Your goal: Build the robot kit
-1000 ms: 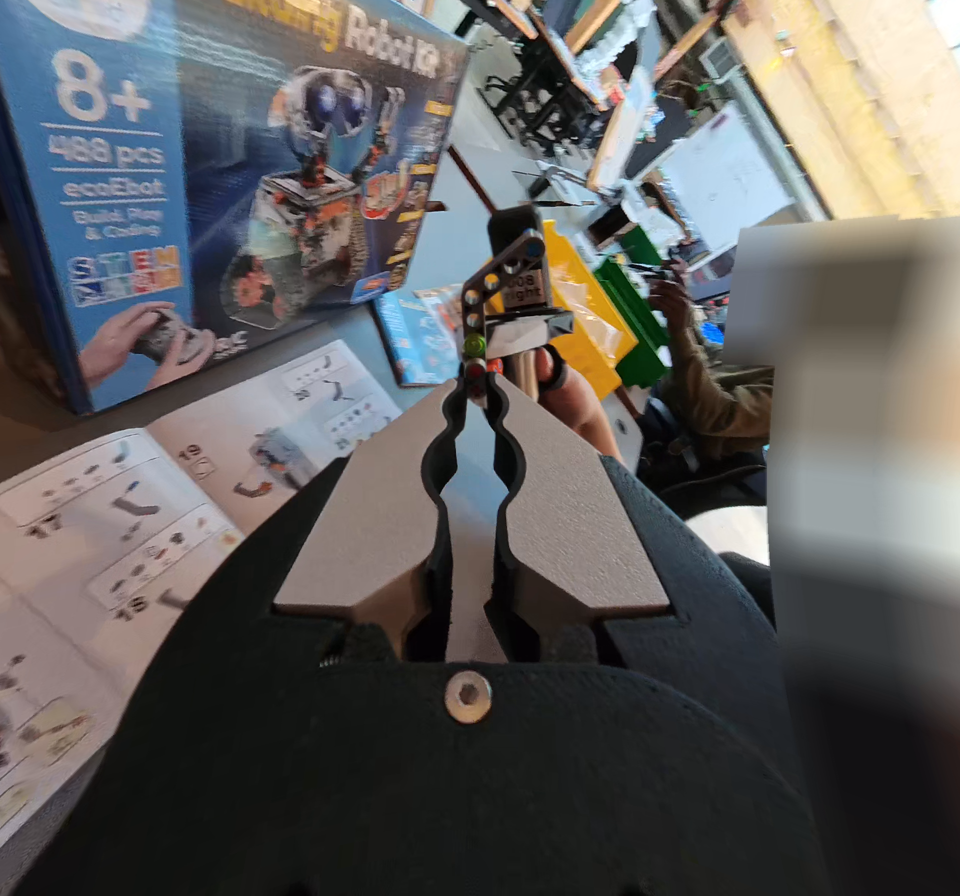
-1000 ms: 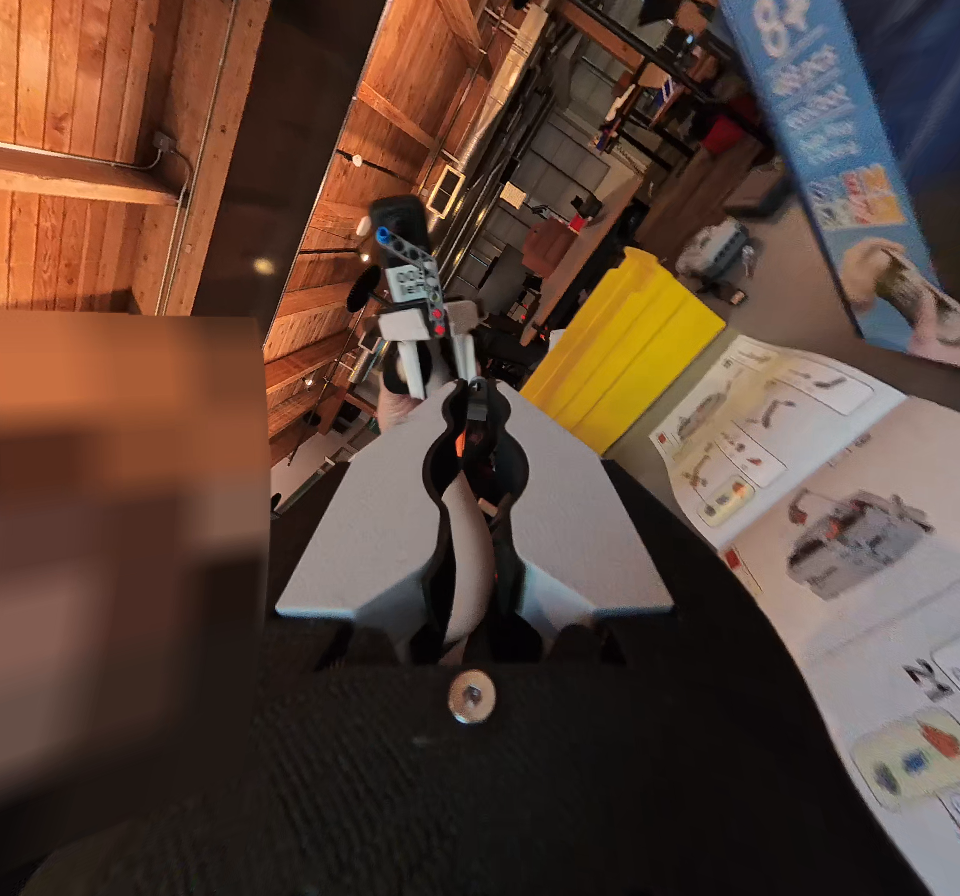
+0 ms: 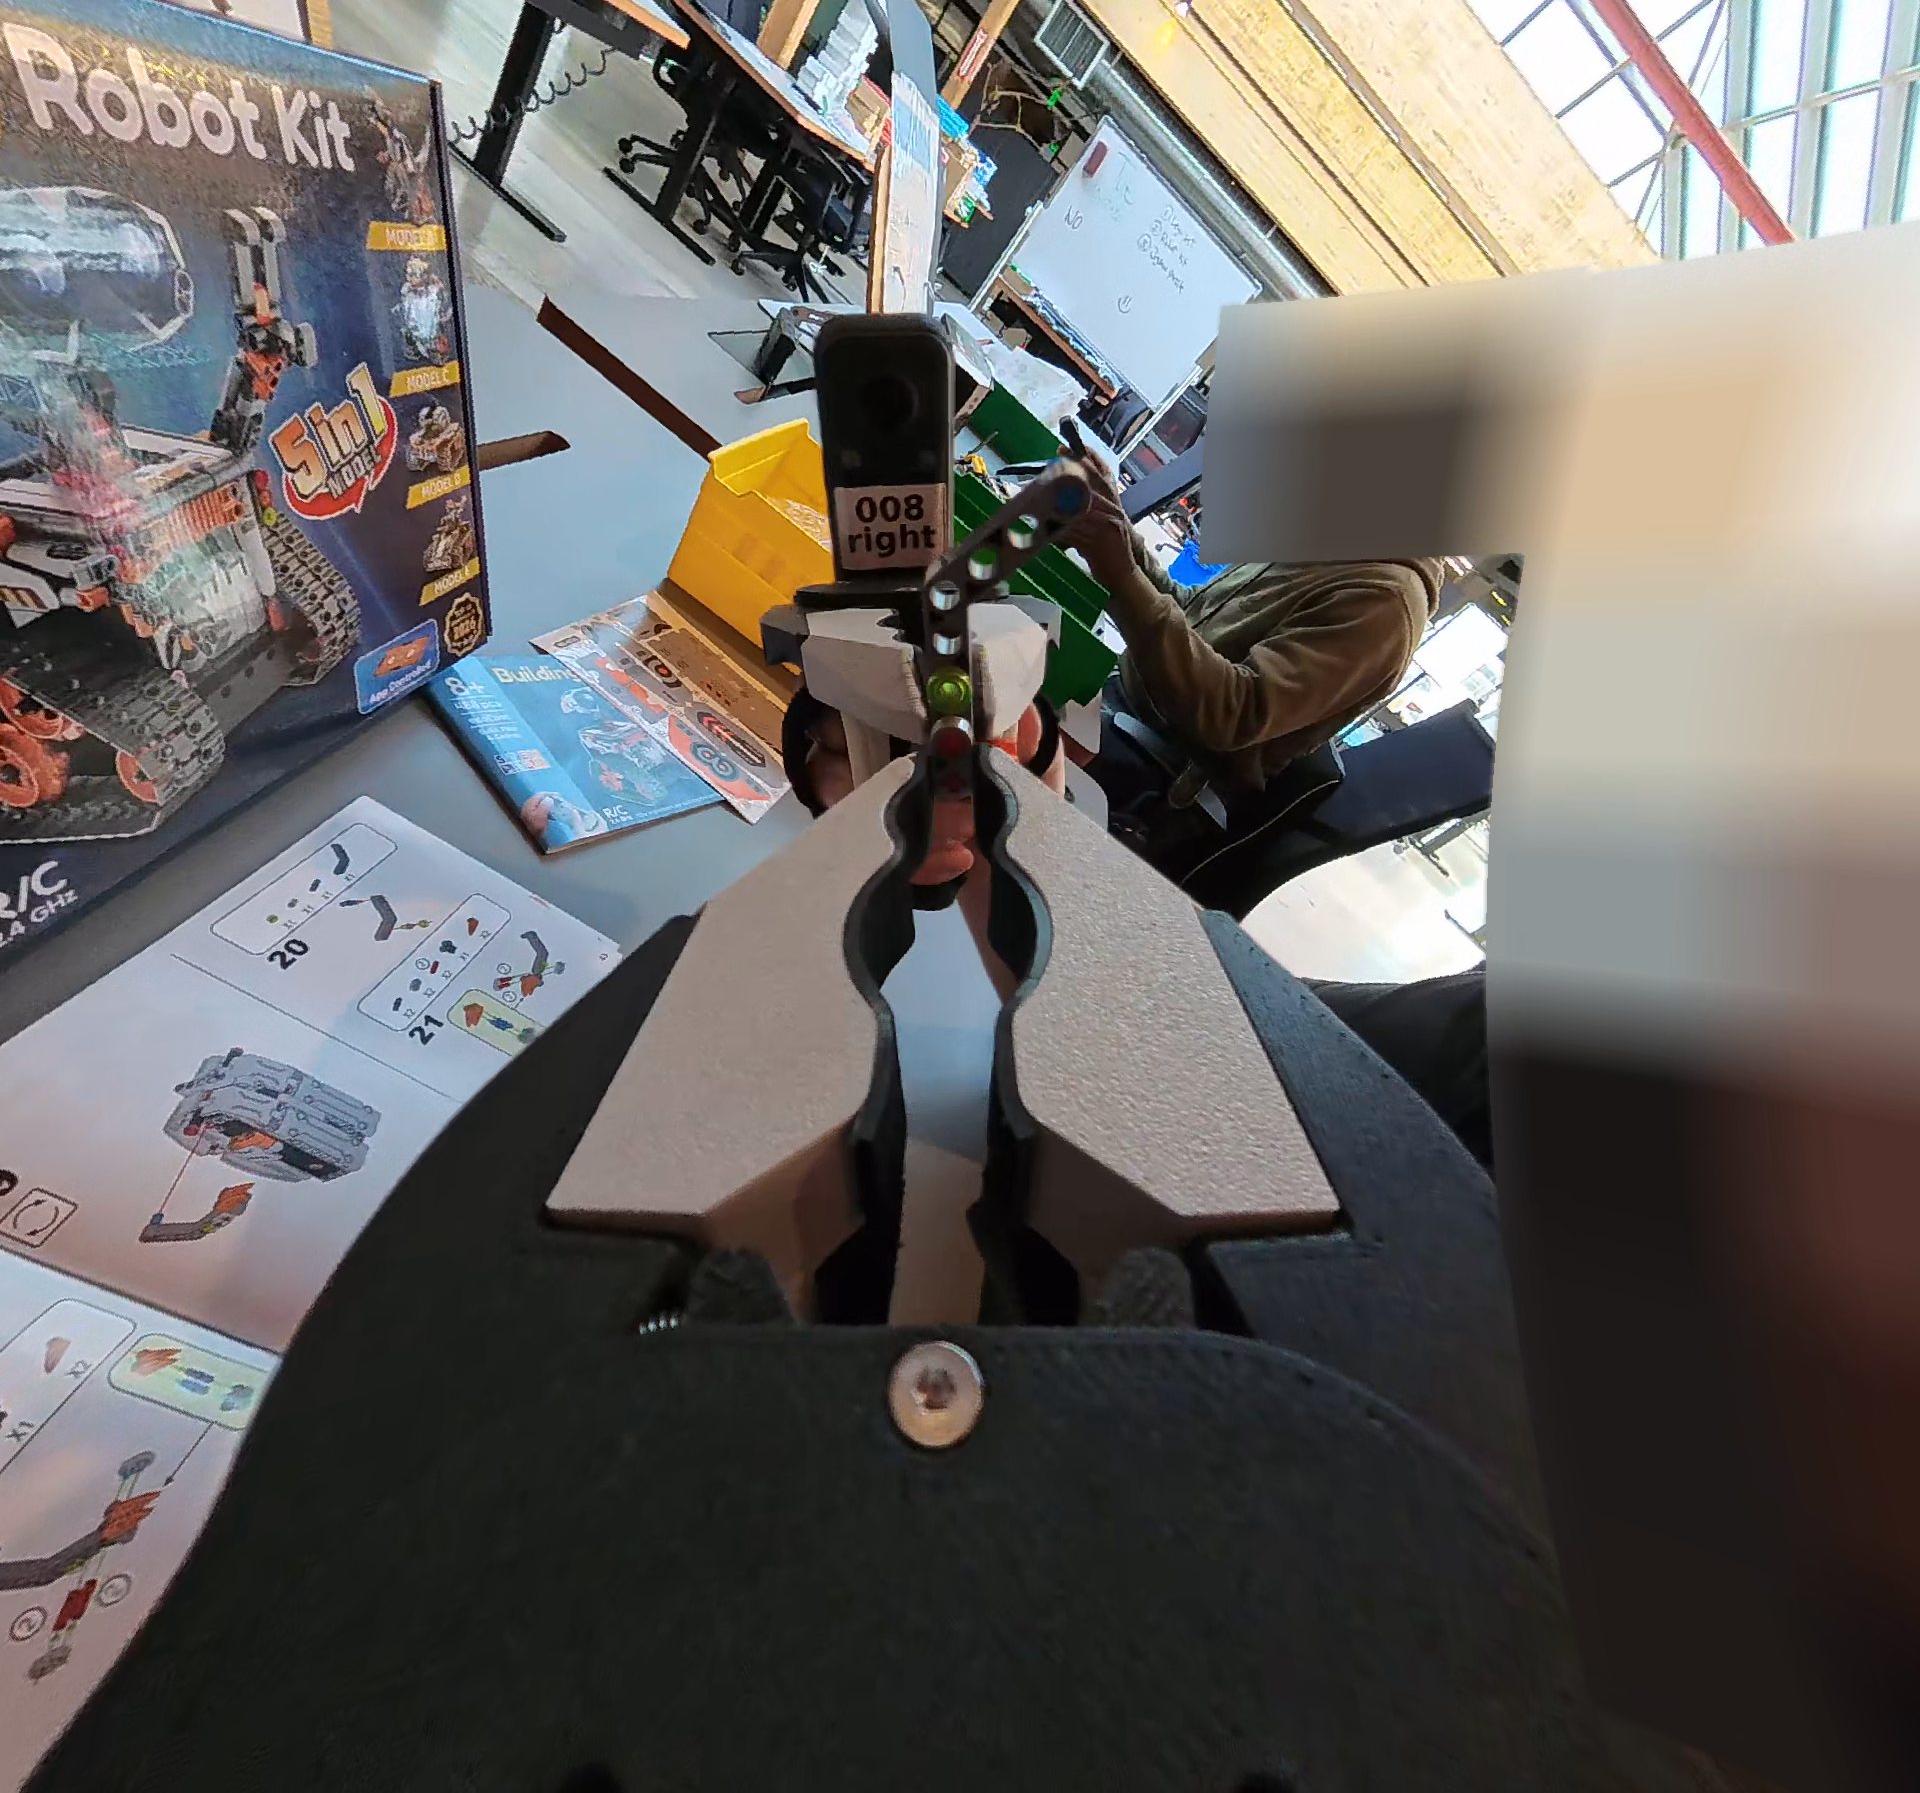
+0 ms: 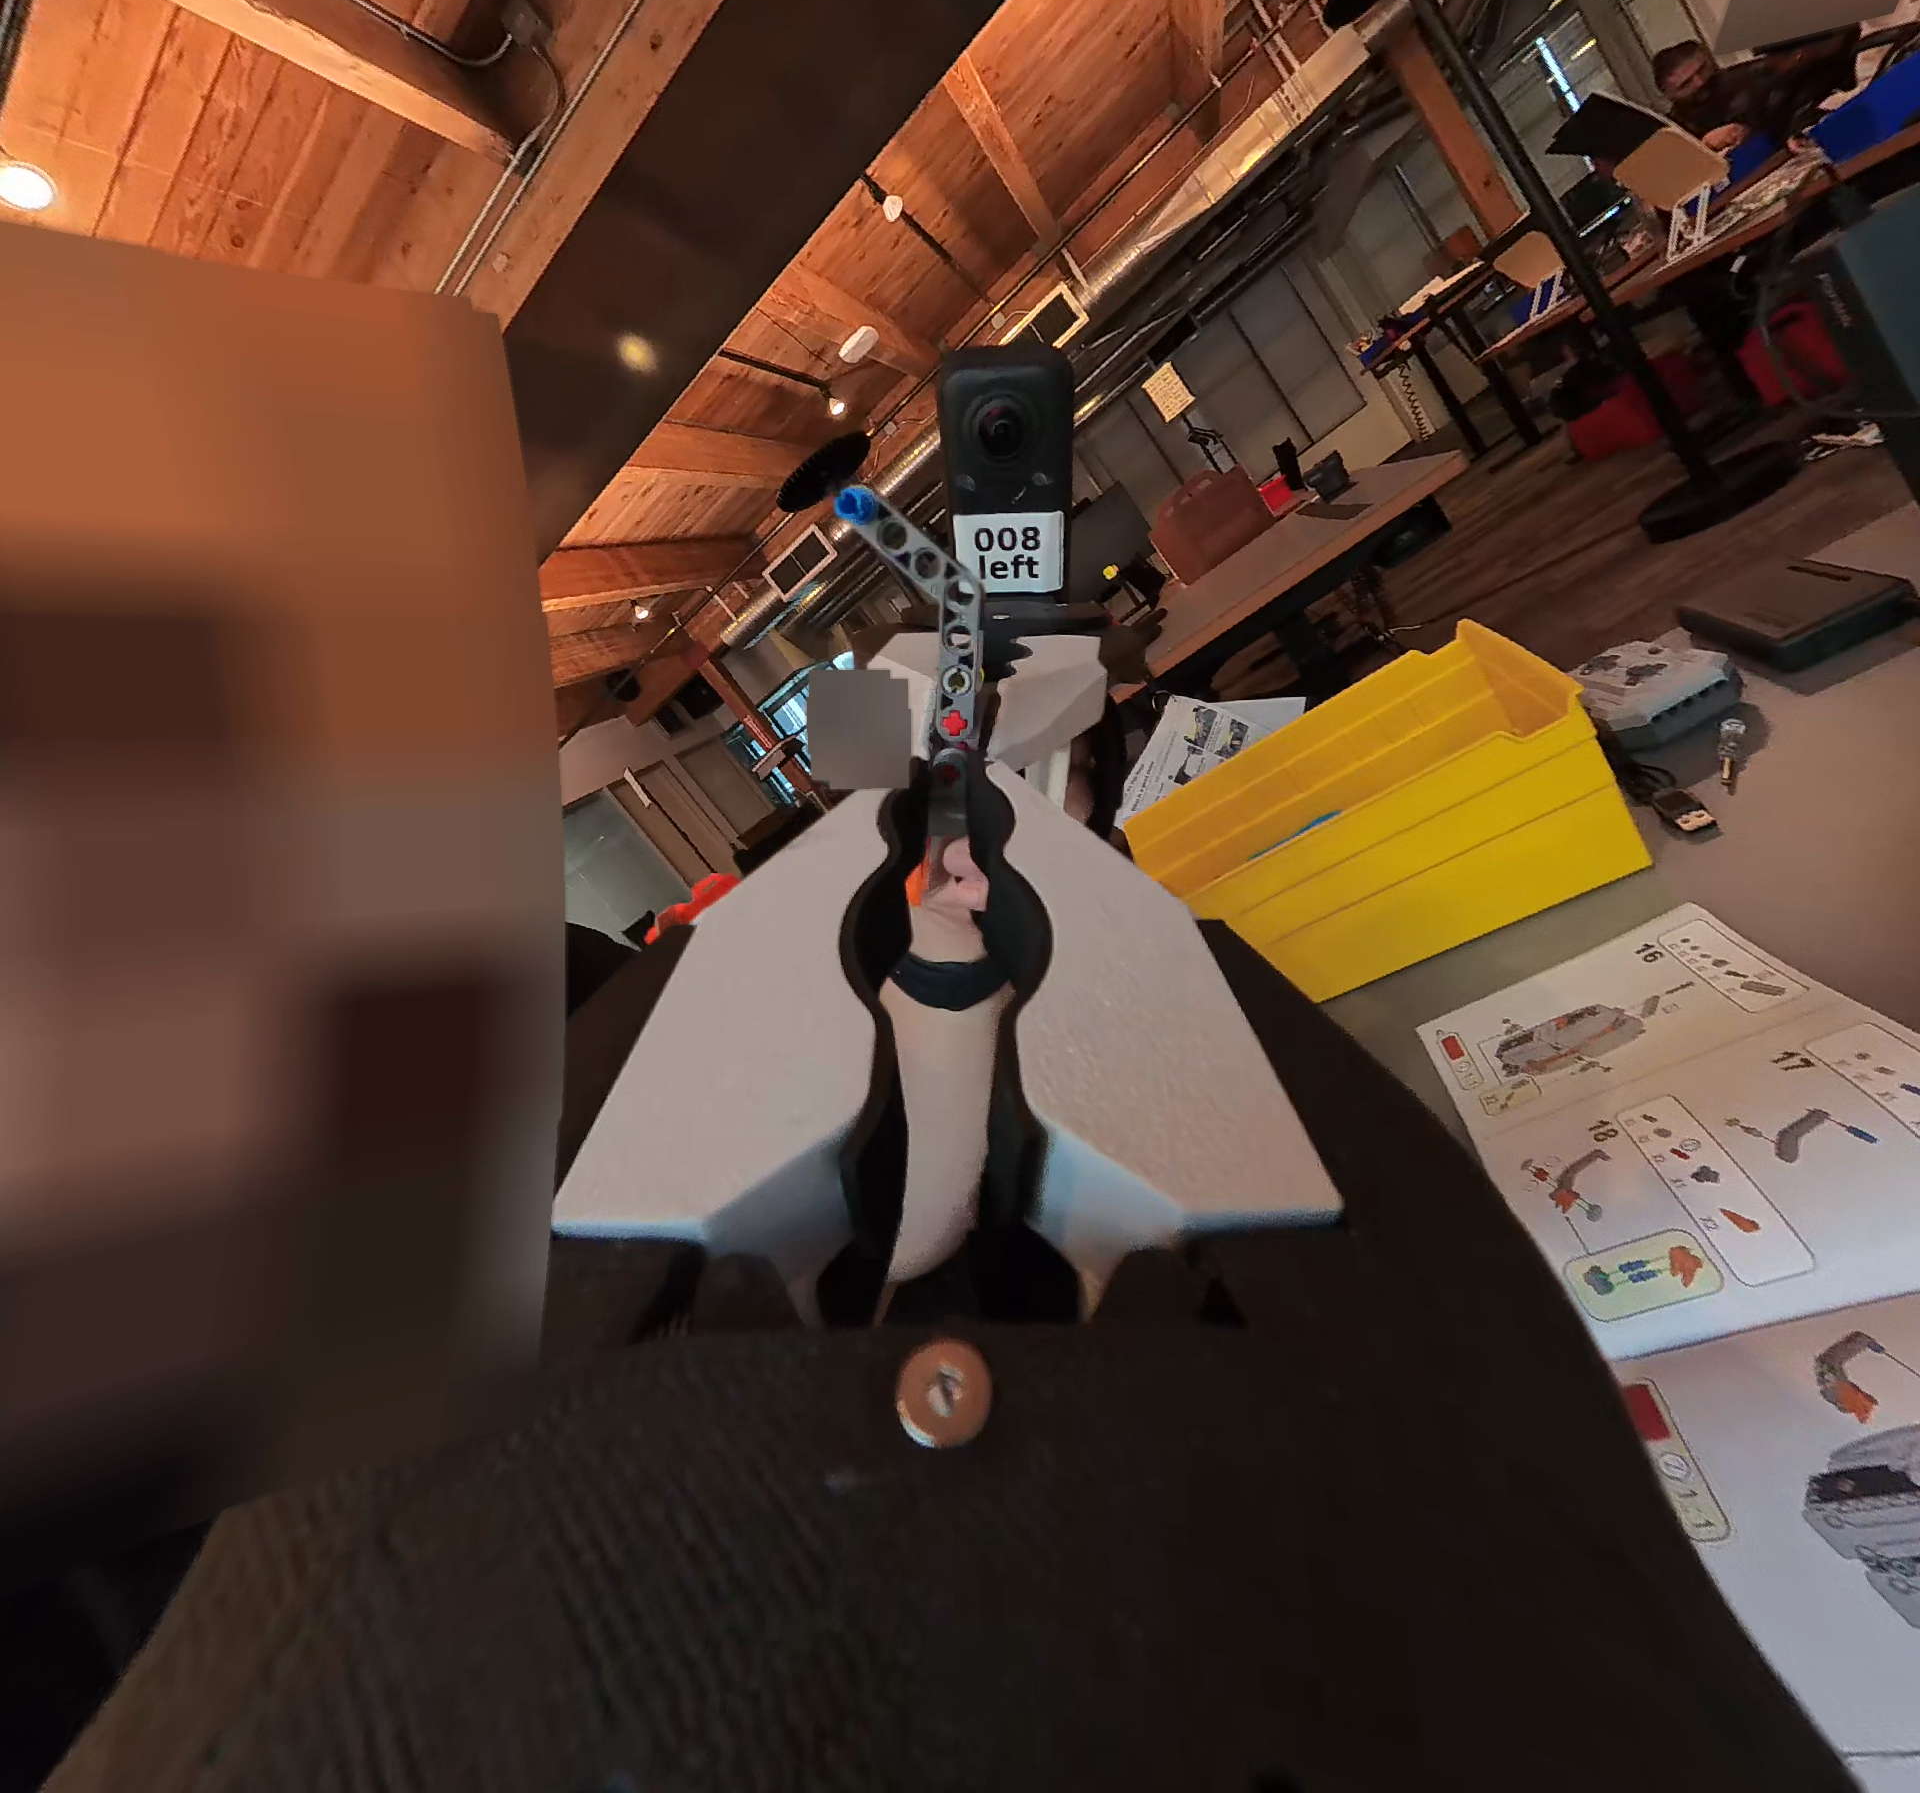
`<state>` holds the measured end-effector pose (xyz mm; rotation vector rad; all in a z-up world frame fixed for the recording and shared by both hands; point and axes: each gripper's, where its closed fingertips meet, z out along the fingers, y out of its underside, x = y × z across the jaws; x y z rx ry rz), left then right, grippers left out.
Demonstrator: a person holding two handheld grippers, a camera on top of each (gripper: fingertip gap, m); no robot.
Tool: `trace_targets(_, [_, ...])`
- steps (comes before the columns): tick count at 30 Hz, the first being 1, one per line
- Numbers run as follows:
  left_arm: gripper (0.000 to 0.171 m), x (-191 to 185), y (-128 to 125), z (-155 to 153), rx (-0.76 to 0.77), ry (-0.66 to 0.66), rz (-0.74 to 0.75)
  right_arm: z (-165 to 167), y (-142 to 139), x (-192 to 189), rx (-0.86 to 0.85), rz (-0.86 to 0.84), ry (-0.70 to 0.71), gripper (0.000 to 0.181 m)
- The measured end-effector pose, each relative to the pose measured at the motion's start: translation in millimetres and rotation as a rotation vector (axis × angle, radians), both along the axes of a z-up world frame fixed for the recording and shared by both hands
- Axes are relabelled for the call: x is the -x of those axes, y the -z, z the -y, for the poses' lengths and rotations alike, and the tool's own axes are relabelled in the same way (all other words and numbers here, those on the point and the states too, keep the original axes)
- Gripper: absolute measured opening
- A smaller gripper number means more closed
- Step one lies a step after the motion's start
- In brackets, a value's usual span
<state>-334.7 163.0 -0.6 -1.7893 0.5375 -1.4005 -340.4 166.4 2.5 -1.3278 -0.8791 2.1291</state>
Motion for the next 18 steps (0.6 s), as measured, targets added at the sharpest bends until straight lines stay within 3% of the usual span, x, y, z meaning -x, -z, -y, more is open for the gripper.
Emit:
trace_targets(5, [0.005,-1.2,1.2,1.8,-0.025,0.007,-0.025,0.9,-0.4,-1.1,-0.079,0.03,0.046,0.006])
trace_targets(9, [0.005,1.7,7.6,-0.9,-0.041,0.0,-0.077,-4.9,9.4,-0.3,-0.188,0.157,0.134,0.006])
trace_targets(12, [0.006,19.0,10.3,-13.9,-0.032,-0.098,-0.097,-56.9,38.7,-16.8,-0.366,0.454,0.506,0.006])
trace_targets(15, [0.006,45.7,14.3,-30.9,-0.058,-0.273,-0.181,-116.1,67.8,-67.1,-0.605,0.846,0.927,0.006])
trace_targets(18, [0.006,57.3,18.8,-38.7,-0.089,-0.375,-0.279,-138.8,77.1,-96.3,-0.715,1.042,1.115,0.006])
